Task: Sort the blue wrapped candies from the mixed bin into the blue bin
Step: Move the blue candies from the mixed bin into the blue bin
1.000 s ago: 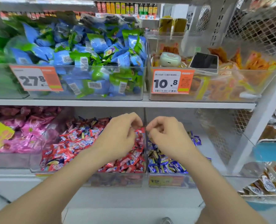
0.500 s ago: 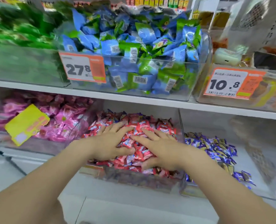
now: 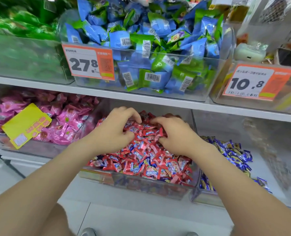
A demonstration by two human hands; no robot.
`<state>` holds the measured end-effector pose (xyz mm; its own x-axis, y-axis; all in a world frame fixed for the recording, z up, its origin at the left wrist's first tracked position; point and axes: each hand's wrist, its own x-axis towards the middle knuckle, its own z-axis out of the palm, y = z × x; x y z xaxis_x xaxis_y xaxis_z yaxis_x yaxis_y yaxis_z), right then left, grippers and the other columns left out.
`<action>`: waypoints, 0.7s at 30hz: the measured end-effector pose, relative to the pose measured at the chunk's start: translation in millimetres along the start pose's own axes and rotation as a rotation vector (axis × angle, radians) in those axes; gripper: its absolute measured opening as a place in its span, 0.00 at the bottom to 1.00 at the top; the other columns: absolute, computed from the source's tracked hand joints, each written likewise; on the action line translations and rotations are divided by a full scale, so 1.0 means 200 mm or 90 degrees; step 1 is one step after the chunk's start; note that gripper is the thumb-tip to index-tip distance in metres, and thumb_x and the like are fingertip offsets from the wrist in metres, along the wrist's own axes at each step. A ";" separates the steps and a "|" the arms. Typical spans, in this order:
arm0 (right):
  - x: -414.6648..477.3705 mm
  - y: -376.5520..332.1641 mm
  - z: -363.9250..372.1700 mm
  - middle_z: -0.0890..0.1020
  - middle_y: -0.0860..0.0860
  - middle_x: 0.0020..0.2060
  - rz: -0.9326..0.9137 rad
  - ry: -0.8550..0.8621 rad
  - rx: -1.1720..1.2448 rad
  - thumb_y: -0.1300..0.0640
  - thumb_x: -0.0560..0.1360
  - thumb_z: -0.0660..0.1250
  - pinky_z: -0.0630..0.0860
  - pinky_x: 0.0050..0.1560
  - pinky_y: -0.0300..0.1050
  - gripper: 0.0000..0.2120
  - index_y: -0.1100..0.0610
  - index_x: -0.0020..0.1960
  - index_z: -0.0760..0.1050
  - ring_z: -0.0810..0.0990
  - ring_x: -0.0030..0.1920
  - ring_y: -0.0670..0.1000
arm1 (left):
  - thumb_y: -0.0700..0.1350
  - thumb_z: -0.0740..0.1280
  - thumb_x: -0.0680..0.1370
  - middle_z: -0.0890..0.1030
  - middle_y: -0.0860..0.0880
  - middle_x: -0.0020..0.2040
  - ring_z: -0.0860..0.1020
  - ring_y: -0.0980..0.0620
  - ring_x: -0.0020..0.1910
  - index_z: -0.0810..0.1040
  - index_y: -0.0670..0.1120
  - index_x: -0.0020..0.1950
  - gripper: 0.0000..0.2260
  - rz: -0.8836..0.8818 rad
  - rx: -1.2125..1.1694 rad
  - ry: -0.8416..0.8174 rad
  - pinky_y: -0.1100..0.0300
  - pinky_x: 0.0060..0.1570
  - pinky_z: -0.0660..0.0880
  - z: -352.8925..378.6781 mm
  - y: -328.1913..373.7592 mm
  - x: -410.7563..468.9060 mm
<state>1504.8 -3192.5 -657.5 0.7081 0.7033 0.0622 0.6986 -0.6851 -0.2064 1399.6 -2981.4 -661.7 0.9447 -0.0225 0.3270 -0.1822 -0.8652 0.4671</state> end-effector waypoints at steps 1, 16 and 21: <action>-0.01 0.00 -0.01 0.82 0.50 0.59 0.005 0.026 0.011 0.52 0.72 0.70 0.79 0.61 0.59 0.26 0.40 0.69 0.75 0.80 0.61 0.59 | 0.42 0.71 0.74 0.76 0.55 0.57 0.73 0.53 0.60 0.78 0.57 0.57 0.15 0.024 -0.029 -0.009 0.55 0.63 0.69 0.00 0.03 -0.02; -0.11 -0.12 -0.02 0.78 0.43 0.46 -0.094 -0.043 -0.149 0.44 0.73 0.75 0.69 0.58 0.52 0.07 0.44 0.49 0.85 0.74 0.56 0.53 | 0.39 0.68 0.77 0.66 0.55 0.64 0.64 0.49 0.65 0.79 0.60 0.63 0.20 -0.088 0.285 -0.189 0.47 0.63 0.64 0.01 0.00 -0.04; -0.11 -0.14 -0.02 0.78 0.39 0.35 -0.053 -0.025 -0.051 0.57 0.71 0.70 0.75 0.60 0.52 0.09 0.46 0.46 0.86 0.75 0.46 0.48 | 0.54 0.69 0.74 0.67 0.55 0.63 0.64 0.48 0.66 0.82 0.57 0.58 0.13 -0.063 0.289 -0.155 0.44 0.66 0.64 0.03 0.03 -0.04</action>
<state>1470.2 -3189.2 -648.5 0.6433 0.7647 0.0368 0.7623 -0.6353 -0.1232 1392.8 -2990.3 -666.8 0.9973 0.0019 0.0730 -0.0029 -0.9979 0.0649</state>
